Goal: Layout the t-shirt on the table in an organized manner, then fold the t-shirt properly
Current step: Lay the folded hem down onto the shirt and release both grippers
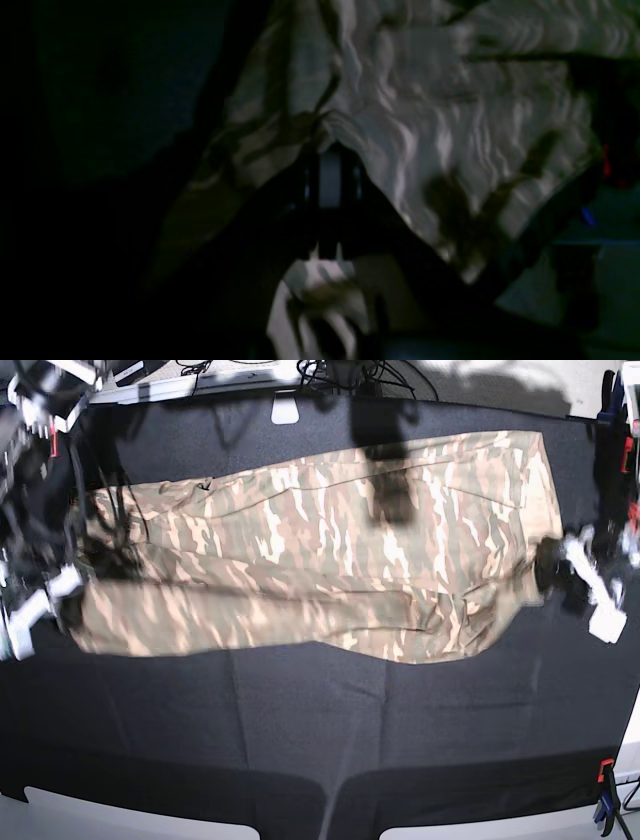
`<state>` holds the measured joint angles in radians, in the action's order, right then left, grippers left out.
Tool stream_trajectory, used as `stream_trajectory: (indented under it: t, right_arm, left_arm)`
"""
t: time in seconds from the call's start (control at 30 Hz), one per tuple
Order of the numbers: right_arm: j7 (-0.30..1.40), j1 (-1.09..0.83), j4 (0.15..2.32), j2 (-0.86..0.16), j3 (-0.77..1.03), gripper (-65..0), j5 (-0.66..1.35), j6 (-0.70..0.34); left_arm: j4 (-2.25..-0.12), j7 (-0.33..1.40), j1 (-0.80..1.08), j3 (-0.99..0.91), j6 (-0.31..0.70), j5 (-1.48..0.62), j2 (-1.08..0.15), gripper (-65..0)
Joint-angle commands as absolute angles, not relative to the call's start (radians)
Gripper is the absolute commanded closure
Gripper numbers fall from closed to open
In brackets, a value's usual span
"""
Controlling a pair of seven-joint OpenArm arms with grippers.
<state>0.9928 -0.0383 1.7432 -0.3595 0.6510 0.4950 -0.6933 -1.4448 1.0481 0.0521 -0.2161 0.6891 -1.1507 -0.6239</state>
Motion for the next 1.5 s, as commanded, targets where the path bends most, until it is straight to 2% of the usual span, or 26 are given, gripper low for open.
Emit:
stream_trajectory:
  t: [0.0,0.23,0.47,0.67,0.87,0.97,1.03,1.23,1.33,1.47]
  right_arm:
    - [0.971,-0.044,1.763,-0.376,0.669,0.0,0.507,-0.698]
    - [0.947,-0.21,1.763,-0.374,0.752,0.0,0.509,-0.698]
    - [0.916,-0.337,1.762,-0.374,0.909,0.0,0.509,-0.698]
    - [0.952,-0.349,1.761,-0.37,0.963,0.0,0.509,-0.698]
    - [0.955,-0.349,1.761,-0.315,0.961,-0.3,0.507,-0.698]
    - [0.945,-0.35,1.761,-0.293,0.961,-23.1,0.463,-0.698]
    - [0.919,-0.349,1.76,-0.294,0.961,-31.3,0.417,-0.698]
    - [0.686,-0.343,1.761,-0.316,0.962,-31.6,0.32,-0.698]
    - [0.634,-0.294,1.761,-0.313,0.962,-31.6,0.4,-0.609]
    - [0.637,-0.165,1.76,-0.307,0.94,-31.4,0.535,-0.606]
  left_arm:
    - [-1.49,1.031,0.07,-0.243,0.698,-1.162,-0.646,0.0]
    - [-1.641,1.032,0.314,-0.368,0.684,-1.152,-0.645,0.0]
    - [-1.666,1.032,0.507,-0.521,0.684,-1.072,-0.589,0.0]
    - [-1.666,1.035,0.551,-0.562,0.684,-1.049,-0.541,0.0]
    - [-1.666,1.033,0.549,-0.562,0.684,-1.048,-0.54,0.0]
    - [-1.666,1.032,0.549,-0.562,0.684,-1.048,-0.541,0.0]
    - [-1.666,1.032,0.549,-0.562,0.684,-1.048,-0.541,0.0]
    - [-1.666,1.032,0.549,-0.562,0.684,-1.048,-0.541,0.0]
    - [-1.666,1.032,0.549,-0.562,0.684,-1.048,-0.541,0.0]
    - [-1.666,1.032,0.549,-0.562,0.684,-1.049,-0.54,0.0]
